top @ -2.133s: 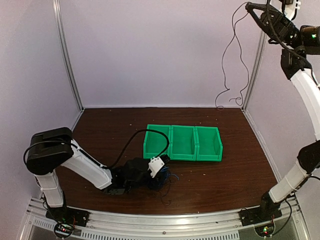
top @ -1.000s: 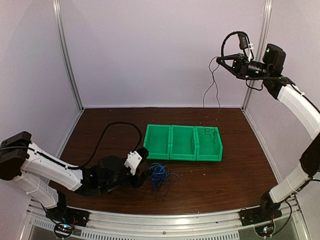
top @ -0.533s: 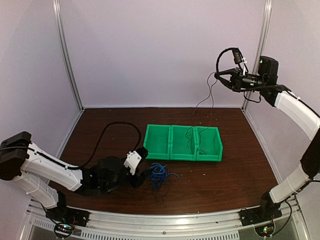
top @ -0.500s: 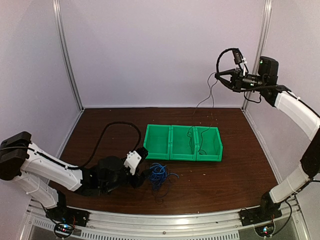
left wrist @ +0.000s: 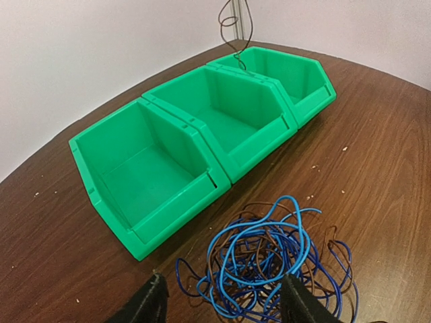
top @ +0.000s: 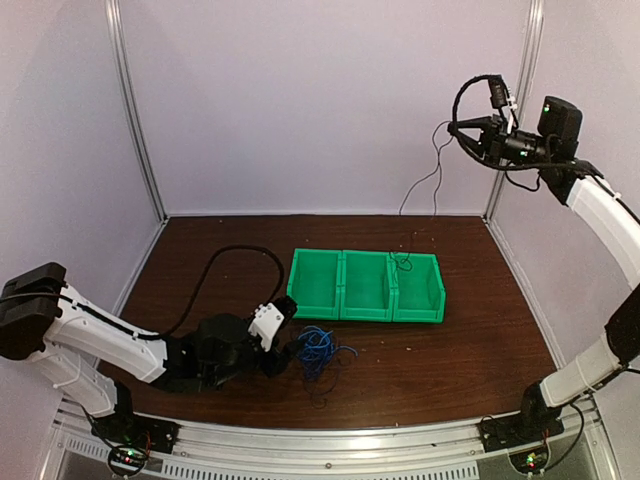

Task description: Untangle the cables

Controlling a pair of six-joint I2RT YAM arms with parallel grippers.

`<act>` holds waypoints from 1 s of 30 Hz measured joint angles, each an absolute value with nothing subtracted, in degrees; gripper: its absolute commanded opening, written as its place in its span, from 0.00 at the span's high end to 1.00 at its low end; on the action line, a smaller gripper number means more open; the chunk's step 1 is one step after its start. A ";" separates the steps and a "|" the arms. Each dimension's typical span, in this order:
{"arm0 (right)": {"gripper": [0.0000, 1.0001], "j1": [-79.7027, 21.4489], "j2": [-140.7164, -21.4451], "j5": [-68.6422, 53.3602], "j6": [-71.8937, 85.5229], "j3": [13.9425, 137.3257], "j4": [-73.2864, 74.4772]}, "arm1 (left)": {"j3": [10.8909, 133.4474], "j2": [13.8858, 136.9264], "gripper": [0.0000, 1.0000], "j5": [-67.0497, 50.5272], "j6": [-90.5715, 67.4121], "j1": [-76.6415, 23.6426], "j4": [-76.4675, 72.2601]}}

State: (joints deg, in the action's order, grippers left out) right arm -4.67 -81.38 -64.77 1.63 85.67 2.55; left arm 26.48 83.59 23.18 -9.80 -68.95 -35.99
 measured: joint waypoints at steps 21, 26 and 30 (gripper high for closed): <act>1.00 -2.98 -79.50 -65.10 2.96 77.91 -1.37 | 26.48 84.68 0.42 23.09 -10.11 -68.95 -36.36; 1.00 -2.72 -79.83 -65.08 2.52 75.31 -1.89 | 26.48 84.68 0.42 23.09 -10.44 -68.95 -36.36; 1.00 -2.74 -81.65 -64.60 -0.19 74.56 -1.80 | 26.48 84.71 0.42 23.09 -10.61 -68.95 -36.36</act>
State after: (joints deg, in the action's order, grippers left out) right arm -2.74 -81.65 -64.60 -0.19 74.56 -1.80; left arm 26.48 84.71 23.09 -10.61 -68.95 -36.36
